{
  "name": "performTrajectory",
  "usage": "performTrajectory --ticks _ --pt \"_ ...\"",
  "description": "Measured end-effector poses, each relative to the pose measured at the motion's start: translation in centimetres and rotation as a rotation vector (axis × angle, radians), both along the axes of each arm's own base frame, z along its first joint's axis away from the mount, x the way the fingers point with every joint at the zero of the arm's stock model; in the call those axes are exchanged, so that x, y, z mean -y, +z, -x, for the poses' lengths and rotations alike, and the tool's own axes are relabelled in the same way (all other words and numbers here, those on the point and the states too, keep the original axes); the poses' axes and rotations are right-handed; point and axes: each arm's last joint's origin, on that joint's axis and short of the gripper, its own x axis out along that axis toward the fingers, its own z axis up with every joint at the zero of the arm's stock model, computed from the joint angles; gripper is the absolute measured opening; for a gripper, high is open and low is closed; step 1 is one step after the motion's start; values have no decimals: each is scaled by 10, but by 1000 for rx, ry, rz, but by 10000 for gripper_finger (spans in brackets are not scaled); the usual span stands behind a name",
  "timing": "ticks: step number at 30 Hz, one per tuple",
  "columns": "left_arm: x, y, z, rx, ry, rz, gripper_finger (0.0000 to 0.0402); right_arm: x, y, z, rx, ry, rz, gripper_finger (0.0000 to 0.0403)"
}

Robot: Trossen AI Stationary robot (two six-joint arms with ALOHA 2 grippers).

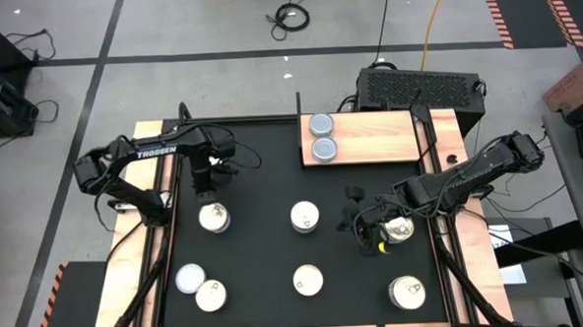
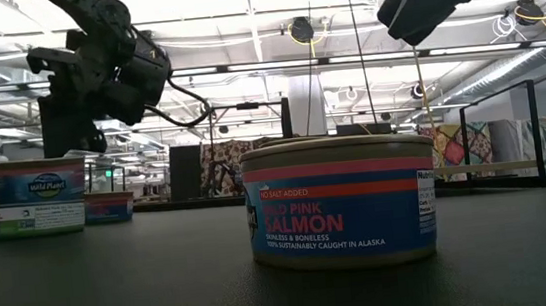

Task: Stack canned seafood by type on shelf
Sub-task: Put the blue pink tuna can on the shelf

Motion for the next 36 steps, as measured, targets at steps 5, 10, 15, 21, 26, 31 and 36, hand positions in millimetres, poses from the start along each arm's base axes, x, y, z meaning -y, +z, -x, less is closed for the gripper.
performTrajectory --ticks 5,10,15,21,26,31,36 --pt "-4 2 1 42 15 35 1 0 0 0 3 0 -1 0" --pt "-12 15 -4 119 36 40 0 1 0 -1 10 -17 13 0" --pt "-18 30 -13 198 40 14 0 1 0 -1 11 -16 16 0" --pt "-21 32 -27 346 42 0 0 1 0 -1 12 -17 20 0" --pt "-23 26 -42 418 40 -43 0 1 0 -1 12 -18 19 0" --pt "-23 12 -56 393 57 -25 0 1 1 -2 27 -20 13 0" --pt "-24 -7 -70 346 96 10 0 1 2 -2 29 -20 13 0"
